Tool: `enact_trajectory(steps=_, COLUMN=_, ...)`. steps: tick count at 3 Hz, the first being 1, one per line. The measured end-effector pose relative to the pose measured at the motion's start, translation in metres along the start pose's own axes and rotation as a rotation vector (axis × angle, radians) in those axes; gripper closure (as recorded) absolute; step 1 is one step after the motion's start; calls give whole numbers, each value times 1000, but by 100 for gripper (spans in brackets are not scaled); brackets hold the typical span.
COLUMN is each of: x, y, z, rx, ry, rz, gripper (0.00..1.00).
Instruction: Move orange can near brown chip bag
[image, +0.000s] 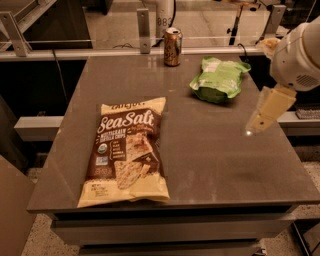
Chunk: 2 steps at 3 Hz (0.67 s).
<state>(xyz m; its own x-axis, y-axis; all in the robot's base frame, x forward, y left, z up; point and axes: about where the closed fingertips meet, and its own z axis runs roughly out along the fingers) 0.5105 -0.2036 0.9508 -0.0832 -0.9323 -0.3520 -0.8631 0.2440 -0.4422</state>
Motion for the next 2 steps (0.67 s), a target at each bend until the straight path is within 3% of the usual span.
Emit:
enact_trajectory(steps=1, x=-4, y=-12, z=1, rx=46, ry=-17, rz=-1, gripper=0)
enact_trajectory(steps=2, x=0, y=-14, z=9, rx=73, ry=-33, rz=81, gripper=0)
